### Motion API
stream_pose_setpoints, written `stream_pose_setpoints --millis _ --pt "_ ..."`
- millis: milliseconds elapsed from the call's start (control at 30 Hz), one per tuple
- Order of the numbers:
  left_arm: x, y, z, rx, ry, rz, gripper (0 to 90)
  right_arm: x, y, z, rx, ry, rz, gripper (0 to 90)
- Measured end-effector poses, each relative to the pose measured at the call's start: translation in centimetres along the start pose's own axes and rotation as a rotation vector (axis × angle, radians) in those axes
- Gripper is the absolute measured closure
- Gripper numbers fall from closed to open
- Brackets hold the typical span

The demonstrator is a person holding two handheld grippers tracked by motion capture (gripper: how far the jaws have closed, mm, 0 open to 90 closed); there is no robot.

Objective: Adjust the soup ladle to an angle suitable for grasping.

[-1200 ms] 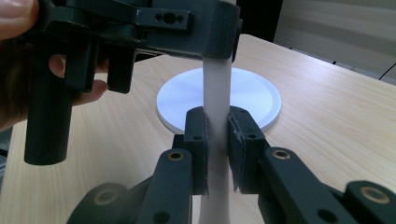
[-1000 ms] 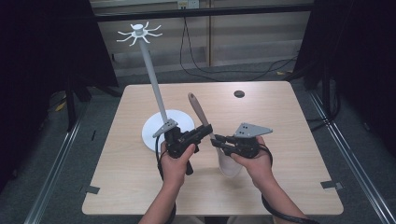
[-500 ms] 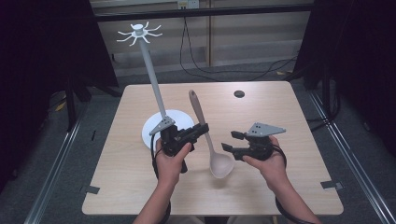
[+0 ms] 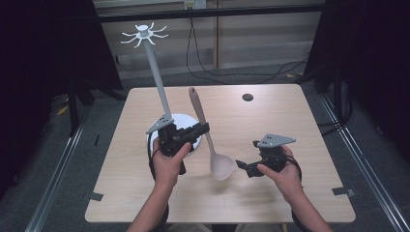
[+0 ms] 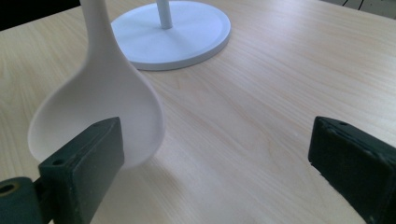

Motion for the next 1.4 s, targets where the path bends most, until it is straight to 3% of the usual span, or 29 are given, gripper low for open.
stream_pose_setpoints --millis 267,700,1400 --pt "0.4 0.2 1.1 -0.022 -0.029 0.002 78.0 0.1 1.0 -1.2 0.006 -0.031 -0.018 1.2" --pt "1.2 0.7 3.3 -0.06 -0.053 -0.007 78.0 -0.1 0.7 -1.5 -0.011 -0.036 -0.01 1.2" --pt "3.3 0.8 7.7 -0.111 -0.022 0.009 78.0 0.1 0.5 -1.4 -0.01 -0.038 0.0 1.2"
Point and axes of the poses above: each handheld gripper's, and its own axes: x roughly backward along the jaws, z roughly out of its top, y roughly to its right, the point moved 10 cm from there along -x, roughly forward along the jaws, and after that the axes turned 12 degrees about -z, right-handed, at the moved point
